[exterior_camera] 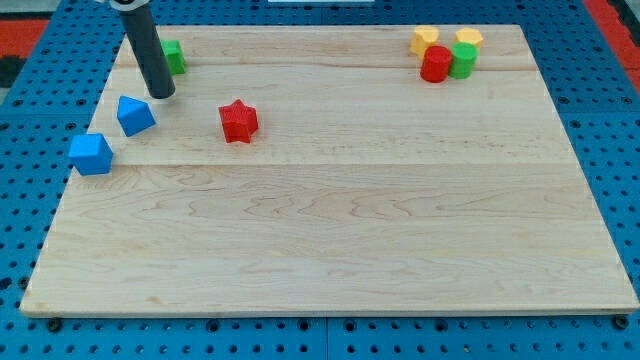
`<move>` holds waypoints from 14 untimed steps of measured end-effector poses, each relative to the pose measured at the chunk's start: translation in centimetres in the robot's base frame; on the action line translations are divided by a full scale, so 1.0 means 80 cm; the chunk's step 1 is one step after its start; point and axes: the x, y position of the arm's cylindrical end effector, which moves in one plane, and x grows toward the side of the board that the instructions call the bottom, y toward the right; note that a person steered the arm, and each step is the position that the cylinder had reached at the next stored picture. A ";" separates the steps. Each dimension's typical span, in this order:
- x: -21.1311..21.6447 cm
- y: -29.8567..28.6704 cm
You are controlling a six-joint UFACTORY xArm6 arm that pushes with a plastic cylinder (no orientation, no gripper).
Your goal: Move blue cube into green star
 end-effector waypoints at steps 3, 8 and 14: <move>-0.076 0.000; 0.243 0.032; 0.068 -0.060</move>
